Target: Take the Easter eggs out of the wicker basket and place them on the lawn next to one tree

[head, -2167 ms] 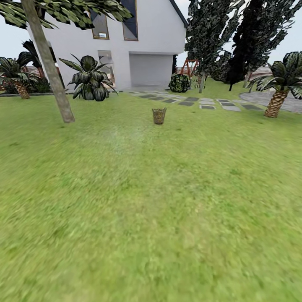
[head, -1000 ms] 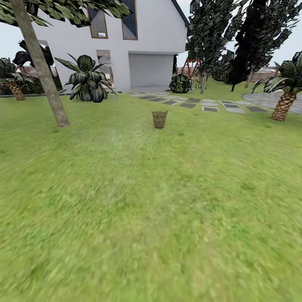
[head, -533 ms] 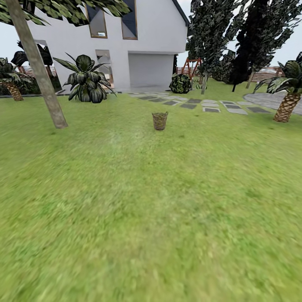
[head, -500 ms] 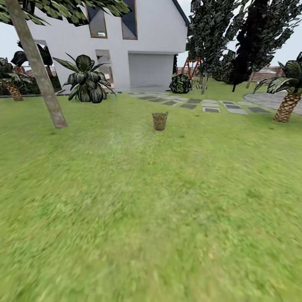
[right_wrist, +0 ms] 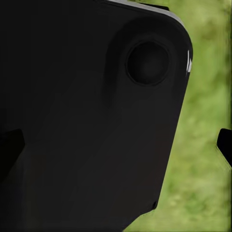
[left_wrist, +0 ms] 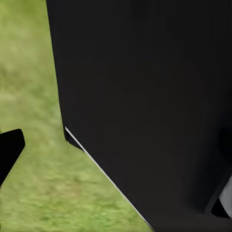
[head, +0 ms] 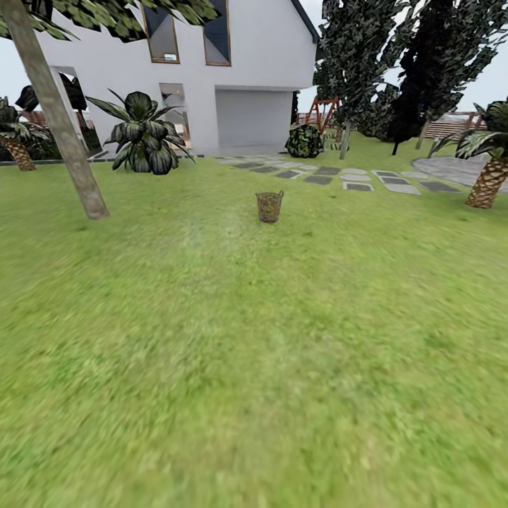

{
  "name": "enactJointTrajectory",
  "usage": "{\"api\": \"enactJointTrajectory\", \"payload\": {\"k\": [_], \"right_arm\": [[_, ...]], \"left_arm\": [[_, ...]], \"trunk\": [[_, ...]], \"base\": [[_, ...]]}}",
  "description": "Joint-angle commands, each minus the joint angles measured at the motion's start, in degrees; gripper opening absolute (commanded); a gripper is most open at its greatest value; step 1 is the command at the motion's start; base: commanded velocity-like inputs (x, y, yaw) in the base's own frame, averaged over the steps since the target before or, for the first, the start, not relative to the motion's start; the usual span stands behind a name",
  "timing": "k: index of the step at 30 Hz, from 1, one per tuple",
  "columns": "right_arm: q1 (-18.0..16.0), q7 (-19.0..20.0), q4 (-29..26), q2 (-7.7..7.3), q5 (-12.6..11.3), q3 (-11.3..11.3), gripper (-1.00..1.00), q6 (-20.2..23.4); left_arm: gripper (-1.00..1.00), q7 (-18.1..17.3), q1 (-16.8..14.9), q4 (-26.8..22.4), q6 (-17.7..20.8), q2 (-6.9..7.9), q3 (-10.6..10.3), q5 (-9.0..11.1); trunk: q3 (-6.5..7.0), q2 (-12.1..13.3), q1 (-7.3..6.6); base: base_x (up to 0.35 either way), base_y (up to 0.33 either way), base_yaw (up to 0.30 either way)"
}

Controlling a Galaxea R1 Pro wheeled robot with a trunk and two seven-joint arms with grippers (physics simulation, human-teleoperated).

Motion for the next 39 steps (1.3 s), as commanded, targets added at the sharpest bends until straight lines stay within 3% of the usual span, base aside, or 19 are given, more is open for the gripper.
{"api": "enactJointTrajectory", "payload": {"k": [1, 39], "right_arm": [[-0.02, 0.03, 0.05, -0.01, 0.38, -0.01, 1.0, -0.16], [-0.02, 0.05, 0.08, -0.1, 0.29, -0.01, 1.0, -0.15]], "left_arm": [[1.0, -0.02, 0.02, -0.08, -0.04, -0.01, 0.04, 0.03], [1.0, -0.02, 0.02, -0.06, -0.04, -0.01, 0.04, 0.01]], "trunk": [[-0.04, -0.01, 0.03], [-0.04, -0.01, 0.03]], "base": [[0.34, 0.0, 0.0], [0.34, 0.0, 0.0]]}}
